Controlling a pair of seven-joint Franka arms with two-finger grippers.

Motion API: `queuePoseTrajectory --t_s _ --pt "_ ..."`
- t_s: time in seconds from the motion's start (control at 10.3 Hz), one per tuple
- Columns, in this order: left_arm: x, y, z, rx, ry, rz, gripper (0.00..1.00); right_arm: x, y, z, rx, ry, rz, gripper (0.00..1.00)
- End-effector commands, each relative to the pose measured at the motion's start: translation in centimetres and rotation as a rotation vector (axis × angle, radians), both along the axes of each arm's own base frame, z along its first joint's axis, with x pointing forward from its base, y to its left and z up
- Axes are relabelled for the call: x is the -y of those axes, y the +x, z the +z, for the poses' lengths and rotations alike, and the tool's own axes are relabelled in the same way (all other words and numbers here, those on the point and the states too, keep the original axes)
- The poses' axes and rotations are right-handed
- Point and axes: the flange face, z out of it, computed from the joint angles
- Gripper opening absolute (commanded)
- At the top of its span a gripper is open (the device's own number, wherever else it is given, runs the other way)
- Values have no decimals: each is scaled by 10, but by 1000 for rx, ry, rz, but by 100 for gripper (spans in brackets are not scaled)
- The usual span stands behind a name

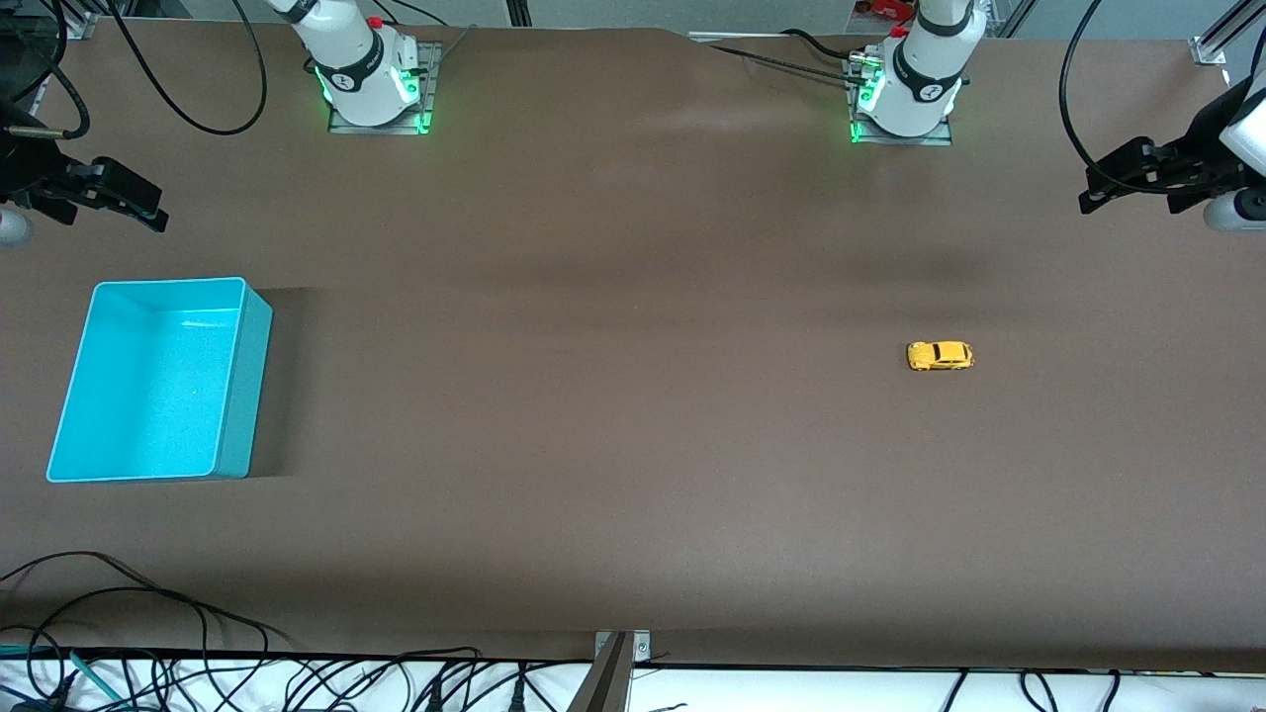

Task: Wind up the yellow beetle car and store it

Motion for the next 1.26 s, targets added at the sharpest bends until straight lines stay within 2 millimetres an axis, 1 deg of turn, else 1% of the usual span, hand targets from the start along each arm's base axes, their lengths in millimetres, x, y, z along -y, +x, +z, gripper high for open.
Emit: queuePoseTrajectory --t_s 0.0,0.1,0.29,0.39,0.58,0.77,0.87,0.97,1.06,1.16 --pt "0 6 -18 -12 -10 1 100 -1 0 5 6 7 -12 100" --pt "-1 8 -48 -38 -11 3 100 -1 0 5 6 7 -12 100" --pt "-1 11 -118 -86 -10 5 100 -1 0 5 6 7 -12 100" --pt "-2 11 -138 -81 -10 6 100 -1 0 5 6 7 -12 100" --pt "0 11 -167 -55 -9 6 100 -1 0 5 6 7 -12 100" --pt "0 10 -213 -28 -8 7 100 -1 0 5 8 7 -12 100" --pt "1 3 -240 -13 -6 7 100 -1 0 5 8 7 -12 100" --pt "3 -3 -260 7 -5 1 100 -1 0 5 8 7 -12 100" --pt "5 -7 -274 12 -11 -55 100 -1 0 5 8 6 -12 100" --pt "5 -12 -292 8 -22 -122 100 -1 0 5 8 6 -12 100"
